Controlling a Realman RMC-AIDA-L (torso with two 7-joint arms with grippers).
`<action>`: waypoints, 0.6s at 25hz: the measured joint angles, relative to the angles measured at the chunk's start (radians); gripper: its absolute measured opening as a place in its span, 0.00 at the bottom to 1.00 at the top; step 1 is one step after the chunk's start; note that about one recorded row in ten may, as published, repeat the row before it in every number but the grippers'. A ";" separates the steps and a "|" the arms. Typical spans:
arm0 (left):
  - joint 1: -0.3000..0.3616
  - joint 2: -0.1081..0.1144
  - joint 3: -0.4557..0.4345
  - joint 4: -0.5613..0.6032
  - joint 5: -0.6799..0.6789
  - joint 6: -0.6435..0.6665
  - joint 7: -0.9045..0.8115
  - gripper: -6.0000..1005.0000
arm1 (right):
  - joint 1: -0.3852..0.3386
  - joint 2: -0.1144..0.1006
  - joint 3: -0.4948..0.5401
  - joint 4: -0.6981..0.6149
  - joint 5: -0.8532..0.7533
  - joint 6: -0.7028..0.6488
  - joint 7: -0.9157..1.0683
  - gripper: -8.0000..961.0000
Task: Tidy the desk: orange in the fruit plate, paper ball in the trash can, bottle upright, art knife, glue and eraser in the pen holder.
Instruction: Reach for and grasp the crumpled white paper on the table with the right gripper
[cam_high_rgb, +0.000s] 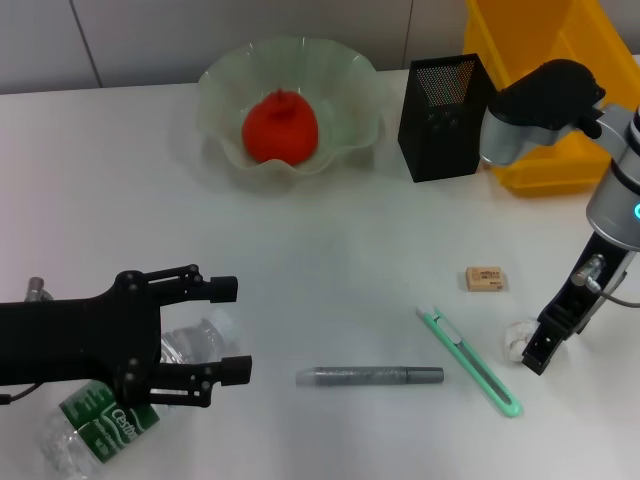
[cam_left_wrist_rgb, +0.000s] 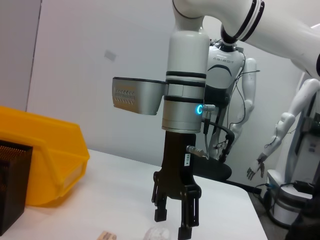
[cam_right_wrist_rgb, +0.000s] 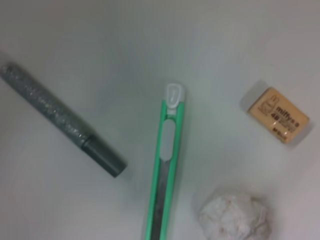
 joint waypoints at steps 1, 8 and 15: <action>0.000 0.000 0.000 -0.007 0.000 -0.001 0.005 0.85 | 0.003 0.000 0.000 0.022 0.000 0.024 0.003 0.78; -0.001 0.001 0.000 -0.028 0.000 -0.003 0.022 0.85 | 0.015 0.000 -0.015 0.078 -0.001 0.080 0.005 0.74; -0.001 0.001 0.000 -0.029 0.000 -0.003 0.024 0.85 | 0.022 0.000 -0.026 0.118 0.003 0.131 0.008 0.70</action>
